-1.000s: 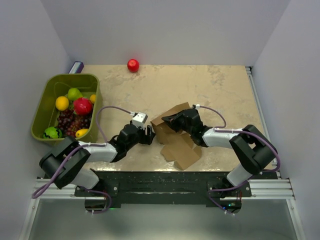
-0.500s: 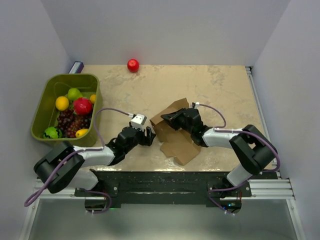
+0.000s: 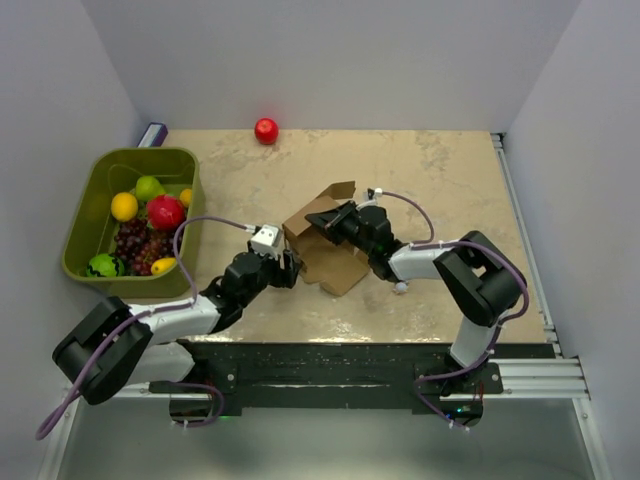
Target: Fold the paper box
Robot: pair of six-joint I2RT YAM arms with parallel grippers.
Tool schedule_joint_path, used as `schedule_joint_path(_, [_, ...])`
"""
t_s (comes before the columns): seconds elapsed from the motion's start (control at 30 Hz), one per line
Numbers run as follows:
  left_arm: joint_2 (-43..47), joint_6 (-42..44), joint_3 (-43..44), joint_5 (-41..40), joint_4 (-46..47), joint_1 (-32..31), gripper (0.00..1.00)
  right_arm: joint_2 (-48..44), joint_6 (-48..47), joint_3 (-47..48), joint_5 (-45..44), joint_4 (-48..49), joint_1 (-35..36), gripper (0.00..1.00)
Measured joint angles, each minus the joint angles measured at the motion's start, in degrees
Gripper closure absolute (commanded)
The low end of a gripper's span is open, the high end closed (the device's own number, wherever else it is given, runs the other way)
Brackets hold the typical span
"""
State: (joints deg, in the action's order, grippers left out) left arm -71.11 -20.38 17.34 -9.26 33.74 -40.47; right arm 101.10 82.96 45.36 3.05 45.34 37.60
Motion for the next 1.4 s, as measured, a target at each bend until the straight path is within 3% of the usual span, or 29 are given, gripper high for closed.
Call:
schedule_joint_path(0.5, [1.5,-0.2,-2.6,1.8,1.0,2.0,0.29,7.2,-4.0,-0.1,7.0,12.9,0.0,1.0])
schedule_joint_path(1.4, [1.5,-3.2,-4.2,4.0,3.1,1.7,0.22,6.5,-9.4,-2.8,7.4,13.8,0.0,1.0])
